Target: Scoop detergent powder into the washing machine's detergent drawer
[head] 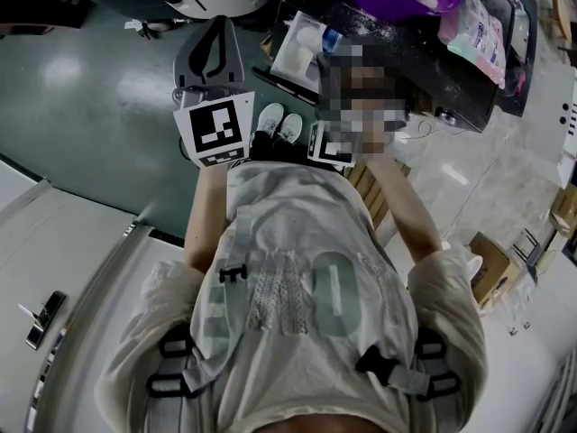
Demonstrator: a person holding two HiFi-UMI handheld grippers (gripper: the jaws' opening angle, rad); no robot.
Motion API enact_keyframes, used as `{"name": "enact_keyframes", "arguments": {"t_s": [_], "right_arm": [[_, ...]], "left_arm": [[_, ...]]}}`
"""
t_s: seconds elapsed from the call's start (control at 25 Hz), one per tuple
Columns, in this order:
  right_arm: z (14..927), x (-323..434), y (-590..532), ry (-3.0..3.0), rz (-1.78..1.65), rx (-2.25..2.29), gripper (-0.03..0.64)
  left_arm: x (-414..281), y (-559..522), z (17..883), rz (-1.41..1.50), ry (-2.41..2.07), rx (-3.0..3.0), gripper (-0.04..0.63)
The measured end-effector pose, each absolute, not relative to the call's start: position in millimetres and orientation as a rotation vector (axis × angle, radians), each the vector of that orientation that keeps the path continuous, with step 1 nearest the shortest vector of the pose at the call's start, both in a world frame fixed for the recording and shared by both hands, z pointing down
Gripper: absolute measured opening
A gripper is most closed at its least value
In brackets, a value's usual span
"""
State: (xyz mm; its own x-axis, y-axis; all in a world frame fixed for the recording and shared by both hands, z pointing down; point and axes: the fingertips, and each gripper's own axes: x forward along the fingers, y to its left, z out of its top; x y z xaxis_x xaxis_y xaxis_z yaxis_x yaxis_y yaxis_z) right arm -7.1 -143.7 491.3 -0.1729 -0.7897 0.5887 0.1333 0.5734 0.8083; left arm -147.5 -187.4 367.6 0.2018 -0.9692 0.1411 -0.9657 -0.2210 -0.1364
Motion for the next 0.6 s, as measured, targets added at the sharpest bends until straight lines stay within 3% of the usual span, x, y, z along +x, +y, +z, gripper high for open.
{"name": "enact_keyframes", "arguments": {"t_s": [0.6], "right_arm": [[488.3, -6.0, -152.6, -1.540, -0.885, 0.579, 0.011]], "left_arm": [[-145.1, -190.8, 366.4, -0.290, 1.928, -2.442, 0.021]]}}
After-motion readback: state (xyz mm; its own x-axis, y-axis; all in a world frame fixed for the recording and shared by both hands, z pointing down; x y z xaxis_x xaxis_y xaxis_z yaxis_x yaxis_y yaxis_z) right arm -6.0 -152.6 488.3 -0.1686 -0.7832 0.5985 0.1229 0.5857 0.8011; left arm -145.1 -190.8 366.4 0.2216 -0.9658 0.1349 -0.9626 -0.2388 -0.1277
